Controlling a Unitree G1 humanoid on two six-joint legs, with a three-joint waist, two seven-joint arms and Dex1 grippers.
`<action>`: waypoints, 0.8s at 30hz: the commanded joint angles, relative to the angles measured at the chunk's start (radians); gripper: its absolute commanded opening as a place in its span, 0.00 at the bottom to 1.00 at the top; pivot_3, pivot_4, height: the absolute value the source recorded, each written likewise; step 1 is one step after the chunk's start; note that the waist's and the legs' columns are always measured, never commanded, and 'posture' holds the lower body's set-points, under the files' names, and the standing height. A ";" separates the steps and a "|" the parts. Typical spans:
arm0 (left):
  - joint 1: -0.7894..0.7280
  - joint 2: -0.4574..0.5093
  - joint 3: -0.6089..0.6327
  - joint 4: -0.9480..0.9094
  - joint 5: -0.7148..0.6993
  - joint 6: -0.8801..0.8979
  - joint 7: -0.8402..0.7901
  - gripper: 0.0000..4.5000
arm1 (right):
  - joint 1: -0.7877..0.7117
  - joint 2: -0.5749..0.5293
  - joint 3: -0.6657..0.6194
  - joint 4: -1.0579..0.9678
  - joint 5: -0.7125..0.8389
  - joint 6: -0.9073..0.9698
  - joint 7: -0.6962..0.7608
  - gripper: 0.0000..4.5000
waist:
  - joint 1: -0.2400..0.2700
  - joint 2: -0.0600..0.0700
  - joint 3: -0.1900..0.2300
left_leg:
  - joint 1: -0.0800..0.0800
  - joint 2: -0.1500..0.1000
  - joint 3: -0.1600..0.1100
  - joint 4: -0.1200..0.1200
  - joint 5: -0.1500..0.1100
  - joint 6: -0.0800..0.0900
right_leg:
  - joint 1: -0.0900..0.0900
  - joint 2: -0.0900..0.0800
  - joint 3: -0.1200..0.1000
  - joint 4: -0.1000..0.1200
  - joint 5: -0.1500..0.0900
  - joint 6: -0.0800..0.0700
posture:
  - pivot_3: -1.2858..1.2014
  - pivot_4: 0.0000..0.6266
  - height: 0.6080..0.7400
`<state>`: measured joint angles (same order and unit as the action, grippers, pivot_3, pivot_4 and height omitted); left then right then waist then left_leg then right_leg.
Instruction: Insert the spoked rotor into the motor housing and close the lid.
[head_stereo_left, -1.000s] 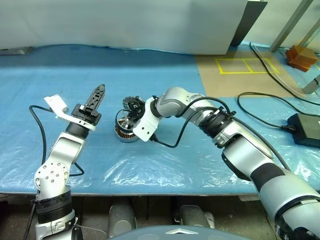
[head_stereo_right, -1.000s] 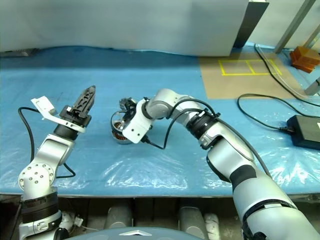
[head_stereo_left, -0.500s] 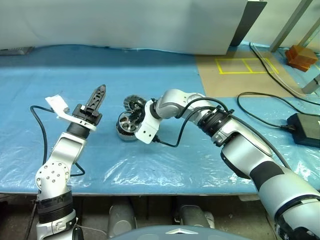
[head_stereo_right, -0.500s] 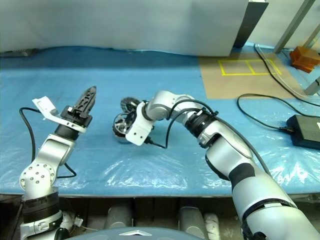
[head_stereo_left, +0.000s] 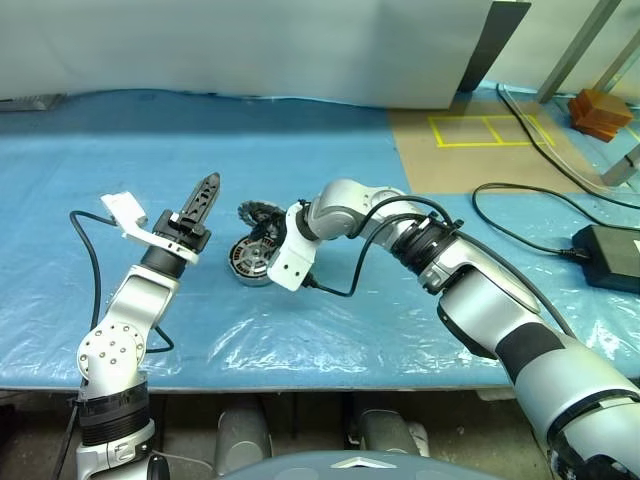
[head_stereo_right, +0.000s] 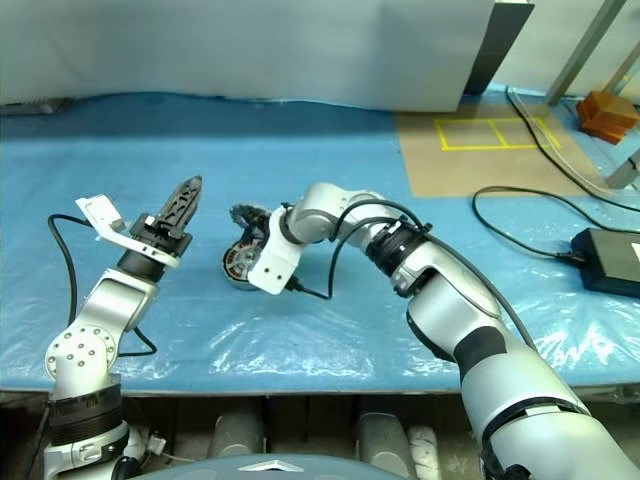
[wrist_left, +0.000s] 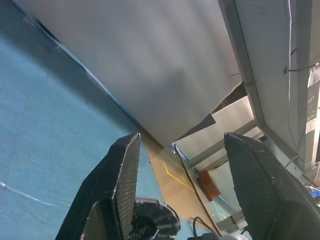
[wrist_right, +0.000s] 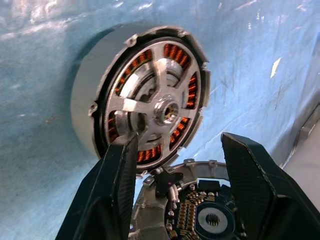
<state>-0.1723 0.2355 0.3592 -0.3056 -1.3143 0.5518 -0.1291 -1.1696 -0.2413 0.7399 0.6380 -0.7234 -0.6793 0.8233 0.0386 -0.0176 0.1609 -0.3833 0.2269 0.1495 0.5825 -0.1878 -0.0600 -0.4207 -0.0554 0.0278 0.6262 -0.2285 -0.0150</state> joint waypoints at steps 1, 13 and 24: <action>-0.004 0.005 0.006 -0.040 -0.007 -0.004 -0.006 0.62 | -0.002 0.006 -0.114 -0.104 0.221 0.094 0.133 0.61 | 0.000 0.000 0.000 | 0.000 0.000 0.000 0.000 0.000 0.000 | 0.000 0.000 0.000 0.000 0.000 0.000 | 0.52 0.24 1.00; -0.012 0.059 0.053 -0.030 -0.041 0.005 -0.006 0.62 | 0.207 0.055 -0.613 -0.545 1.004 1.115 0.221 0.41 | 0.003 -0.001 0.000 | 0.001 0.000 0.000 -0.001 0.000 0.000 | 0.000 0.000 0.000 0.000 0.000 0.000 | 0.52 0.24 1.00; -0.119 0.165 0.042 0.097 0.000 0.063 -0.082 0.62 | 0.242 0.153 -0.774 -0.195 1.008 1.199 -0.143 0.00 | 0.011 -0.001 0.000 | 0.003 -0.001 0.000 -0.002 0.000 0.000 | 0.001 0.000 0.000 -0.002 0.000 -0.001 | 0.52 0.24 1.00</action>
<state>-0.2719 0.3806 0.3930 -0.1973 -1.3176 0.6032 -0.1812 -0.9031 -0.0954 -0.0141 0.4379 0.2762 0.5436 0.7111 0.0491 -0.0184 0.1612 -0.3818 0.2259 0.1498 0.5798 -0.1875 -0.0602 -0.4205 -0.0555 0.0277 0.6243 -0.2283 -0.0155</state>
